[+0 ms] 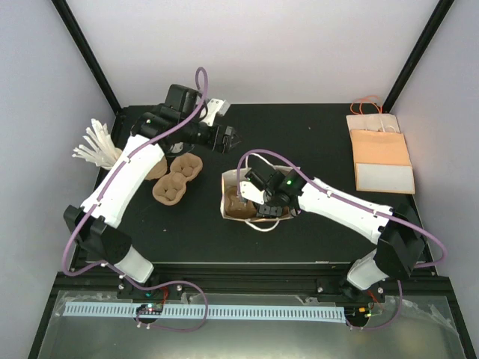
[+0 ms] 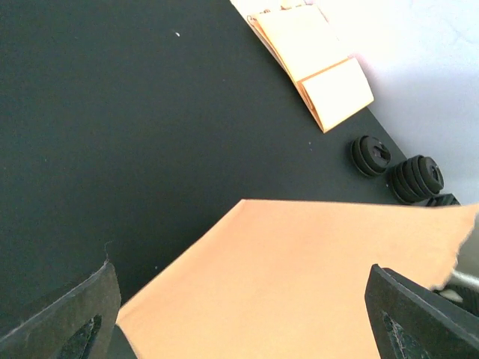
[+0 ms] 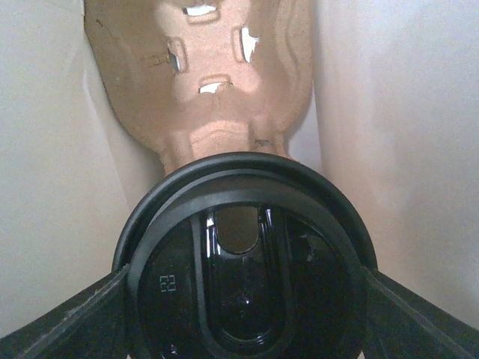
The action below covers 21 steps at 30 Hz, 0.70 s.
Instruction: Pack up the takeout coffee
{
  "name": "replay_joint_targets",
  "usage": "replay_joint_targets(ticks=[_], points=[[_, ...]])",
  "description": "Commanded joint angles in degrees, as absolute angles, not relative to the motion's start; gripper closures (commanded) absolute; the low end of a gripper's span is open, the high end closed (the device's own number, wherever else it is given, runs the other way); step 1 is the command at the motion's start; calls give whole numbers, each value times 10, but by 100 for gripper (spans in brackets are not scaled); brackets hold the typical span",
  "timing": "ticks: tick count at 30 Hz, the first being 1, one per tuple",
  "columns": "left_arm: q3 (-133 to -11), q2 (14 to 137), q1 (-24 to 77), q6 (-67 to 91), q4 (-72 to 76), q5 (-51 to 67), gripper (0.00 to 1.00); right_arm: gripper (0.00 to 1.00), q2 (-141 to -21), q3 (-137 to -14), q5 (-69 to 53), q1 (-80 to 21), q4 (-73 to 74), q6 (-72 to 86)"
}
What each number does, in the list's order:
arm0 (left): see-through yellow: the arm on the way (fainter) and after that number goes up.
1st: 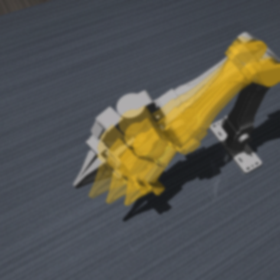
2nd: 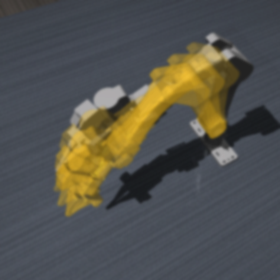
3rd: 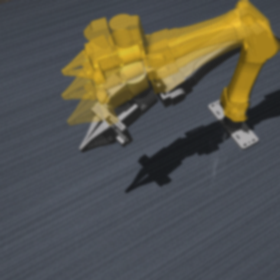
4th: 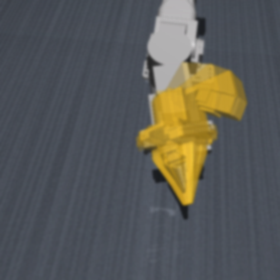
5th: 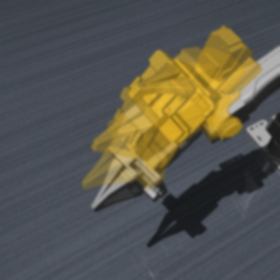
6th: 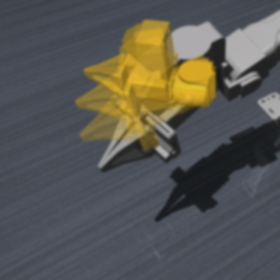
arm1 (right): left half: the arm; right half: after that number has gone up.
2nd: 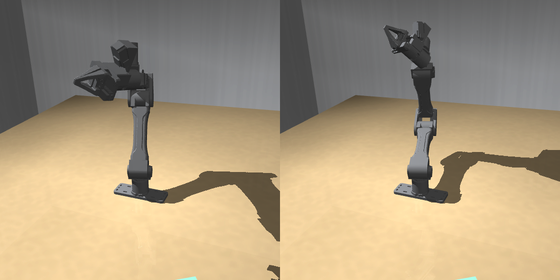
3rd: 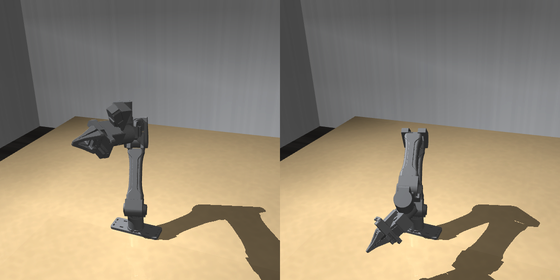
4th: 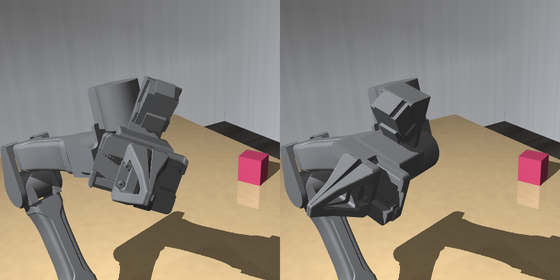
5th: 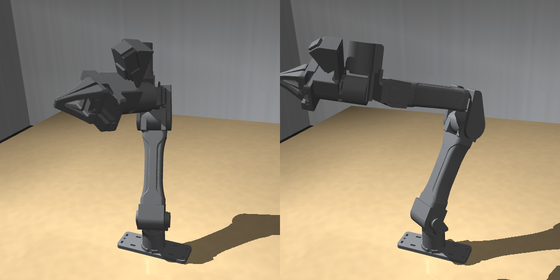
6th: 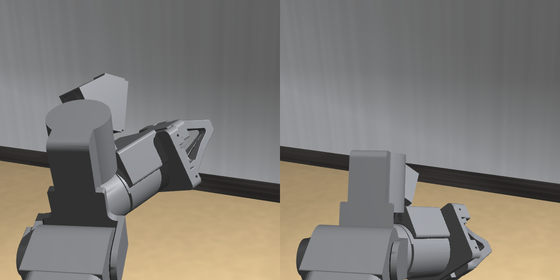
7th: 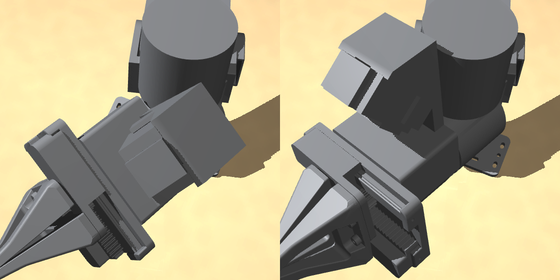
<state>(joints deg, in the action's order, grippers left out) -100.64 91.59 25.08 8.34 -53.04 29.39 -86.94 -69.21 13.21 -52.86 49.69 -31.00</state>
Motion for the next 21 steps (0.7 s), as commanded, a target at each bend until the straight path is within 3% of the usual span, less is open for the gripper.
replay_joint_targets(ticks=[1, 12, 21], points=[[-960, 864, 249, 105, -482, 284, 8, 20, -896, -696, 107, -498, 554, -309], [-807, 655, 264, 167, -455, 272, 10, 20, -915, -700, 107, -497, 546, -315], [-771, 622, 362, 201, -556, 99, 11, 20, -935, -724, 109, -497, 551, -317]])
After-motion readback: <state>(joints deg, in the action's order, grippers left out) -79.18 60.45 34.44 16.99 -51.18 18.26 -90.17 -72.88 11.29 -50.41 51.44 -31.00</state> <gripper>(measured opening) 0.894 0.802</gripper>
